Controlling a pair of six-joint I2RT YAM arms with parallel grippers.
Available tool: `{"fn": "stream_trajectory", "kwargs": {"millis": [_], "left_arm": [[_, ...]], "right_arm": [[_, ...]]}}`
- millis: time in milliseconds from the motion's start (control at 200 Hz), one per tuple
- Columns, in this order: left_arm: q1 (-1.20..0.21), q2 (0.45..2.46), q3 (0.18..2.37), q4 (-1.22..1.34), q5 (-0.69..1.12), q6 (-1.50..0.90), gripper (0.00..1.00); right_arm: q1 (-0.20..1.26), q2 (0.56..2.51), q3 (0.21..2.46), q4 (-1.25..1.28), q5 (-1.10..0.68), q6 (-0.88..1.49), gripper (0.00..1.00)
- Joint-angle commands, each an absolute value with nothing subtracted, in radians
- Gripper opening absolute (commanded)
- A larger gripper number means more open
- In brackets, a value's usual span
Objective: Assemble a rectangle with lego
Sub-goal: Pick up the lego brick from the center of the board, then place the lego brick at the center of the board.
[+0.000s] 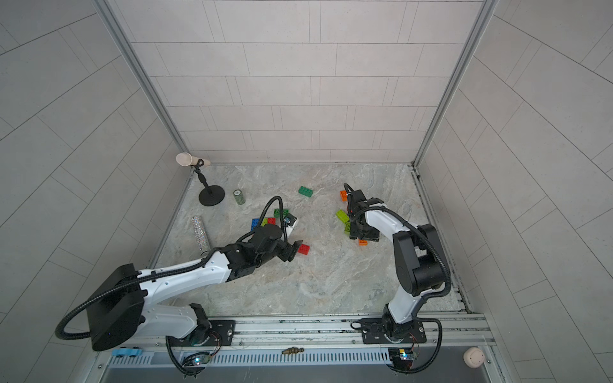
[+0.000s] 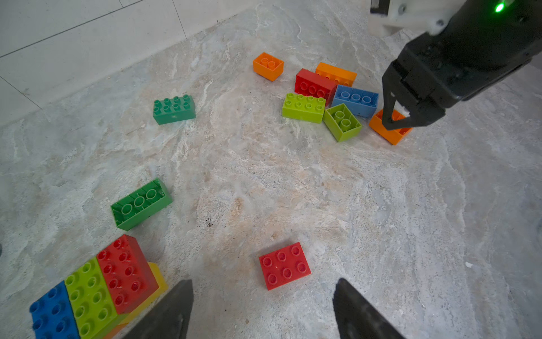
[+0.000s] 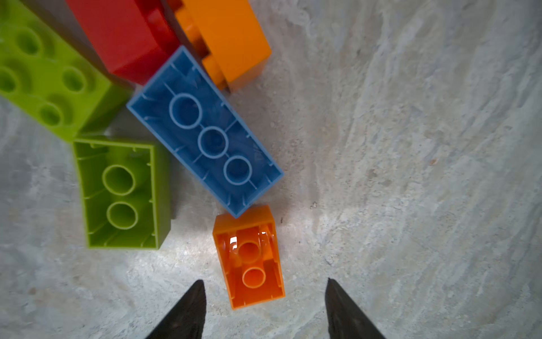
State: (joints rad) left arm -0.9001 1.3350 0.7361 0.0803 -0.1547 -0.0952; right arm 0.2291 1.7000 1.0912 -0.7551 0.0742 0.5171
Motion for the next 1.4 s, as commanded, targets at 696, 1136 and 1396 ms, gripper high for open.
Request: {"fn": "stream_trajectory", "kwargs": {"millis": [696, 1136, 1396], "left_arm": [[-0.72, 1.207, 0.572, 0.515, 0.157, -0.11, 0.9], [-0.804, 1.552, 0.576, 1.044, 0.276, 0.075, 0.92], [-0.783, 1.554, 0.568, 1.064, 0.315, 0.084, 0.92]], "right_arm": [[0.398, 1.518, 1.161, -0.758, -0.276, 0.494, 0.27], [0.5, 1.5, 1.318, -0.771, -0.604, 0.578, 0.27], [0.501, 1.503, 1.333, -0.862, -0.704, 0.487, 0.27]]}}
